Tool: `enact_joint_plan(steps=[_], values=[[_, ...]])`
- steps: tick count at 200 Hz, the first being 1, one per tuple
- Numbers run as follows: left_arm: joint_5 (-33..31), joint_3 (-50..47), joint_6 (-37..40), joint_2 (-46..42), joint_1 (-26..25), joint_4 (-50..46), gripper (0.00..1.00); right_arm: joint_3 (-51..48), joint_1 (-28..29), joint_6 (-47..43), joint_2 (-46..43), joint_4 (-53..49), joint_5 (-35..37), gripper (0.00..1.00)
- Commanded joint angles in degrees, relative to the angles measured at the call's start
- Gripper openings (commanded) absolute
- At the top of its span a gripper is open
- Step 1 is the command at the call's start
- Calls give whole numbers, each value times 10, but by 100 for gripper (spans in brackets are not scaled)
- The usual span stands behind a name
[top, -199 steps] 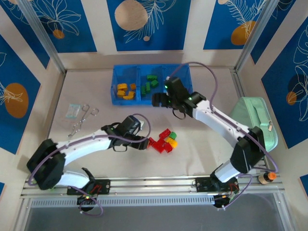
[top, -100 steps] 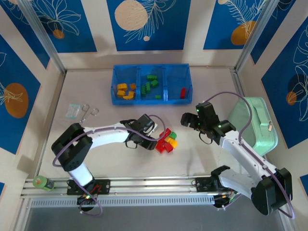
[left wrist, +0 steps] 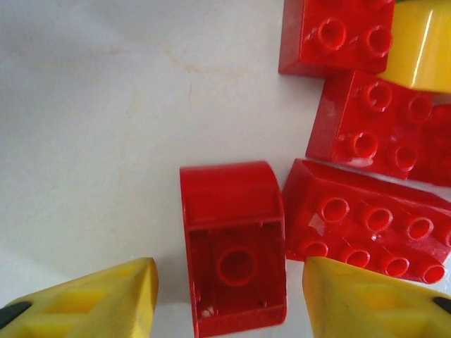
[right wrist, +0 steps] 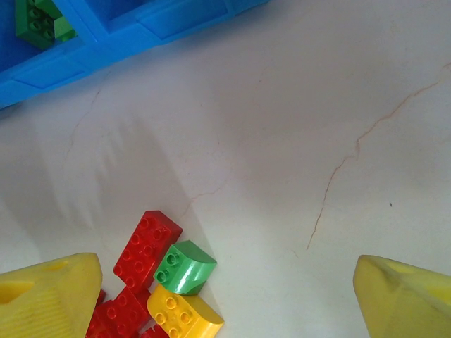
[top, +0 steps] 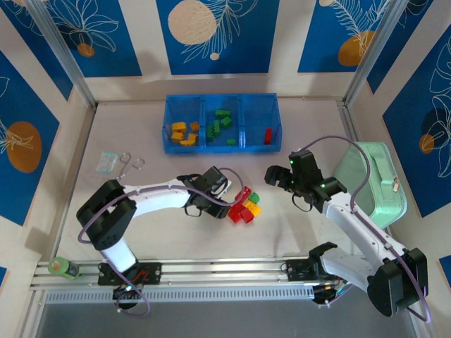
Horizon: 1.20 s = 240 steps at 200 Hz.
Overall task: Sort the legos into containers by color
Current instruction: Pick up the lego from the middle-left of the table.
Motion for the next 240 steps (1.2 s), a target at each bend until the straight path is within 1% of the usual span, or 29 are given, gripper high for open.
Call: enact_joint_plan(steps=[1, 61, 99, 106, 135, 161, 186, 205, 221, 240], values=[[0, -20, 8, -16, -3, -29, 58, -7, 4, 1, -1, 8, -13, 92], [3, -24, 14, -4, -3, -14, 59, -14, 15, 10, -7, 3, -6, 92], [-3, -6, 13, 21, -3, 9, 55, -17, 33, 19, -2, 8, -4, 92], [-3, -3, 12, 26, -3, 13, 53, -17, 38, 22, 1, 7, -1, 92], [-5, 19, 14, 42, -2, -6, 40, -17, 51, 27, -2, -2, 10, 92], [-9, 37, 17, 28, 1, -21, 32, -22, 53, 32, -14, -8, 22, 92], [-11, 90, 23, 12, 19, -39, 30, -27, 41, 45, -25, -23, 41, 92], [-3, 151, 35, 22, 38, -45, 29, -31, 26, 47, -31, -30, 38, 92], [5, 228, 49, 59, 52, -62, 29, -33, 18, 46, -40, -38, 38, 92], [-3, 332, 69, 119, 61, -83, 29, -35, 8, 55, -53, -64, 54, 92]])
